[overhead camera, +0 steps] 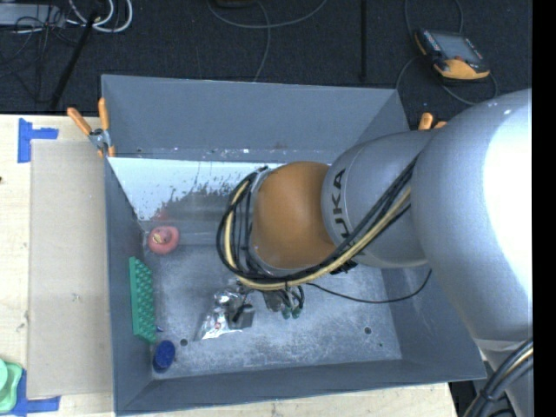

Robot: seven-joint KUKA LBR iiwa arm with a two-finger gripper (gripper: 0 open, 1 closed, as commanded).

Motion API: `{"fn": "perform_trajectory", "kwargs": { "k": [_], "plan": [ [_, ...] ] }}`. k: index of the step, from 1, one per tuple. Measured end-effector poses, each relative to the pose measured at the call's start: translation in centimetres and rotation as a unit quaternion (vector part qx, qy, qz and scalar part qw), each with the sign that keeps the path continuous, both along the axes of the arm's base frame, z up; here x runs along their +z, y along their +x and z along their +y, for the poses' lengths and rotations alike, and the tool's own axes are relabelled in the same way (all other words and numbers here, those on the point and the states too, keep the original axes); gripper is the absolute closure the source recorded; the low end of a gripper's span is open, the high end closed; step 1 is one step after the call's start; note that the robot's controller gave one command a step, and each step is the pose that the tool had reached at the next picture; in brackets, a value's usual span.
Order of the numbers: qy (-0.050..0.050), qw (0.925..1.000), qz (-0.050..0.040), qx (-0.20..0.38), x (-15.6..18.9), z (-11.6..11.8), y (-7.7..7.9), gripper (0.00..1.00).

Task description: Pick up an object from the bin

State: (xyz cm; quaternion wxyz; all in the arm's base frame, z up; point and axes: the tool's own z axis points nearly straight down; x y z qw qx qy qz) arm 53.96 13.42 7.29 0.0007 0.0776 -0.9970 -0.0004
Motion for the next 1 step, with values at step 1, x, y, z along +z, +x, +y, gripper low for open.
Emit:
{"fn": "perform_trajectory", "kwargs": {
  "k": [1],
  "plan": [
    [0.001, 0.9999, -0.0047, 0.009, 13.36, 0.49, -0.49, 1.0]
  ]
}}
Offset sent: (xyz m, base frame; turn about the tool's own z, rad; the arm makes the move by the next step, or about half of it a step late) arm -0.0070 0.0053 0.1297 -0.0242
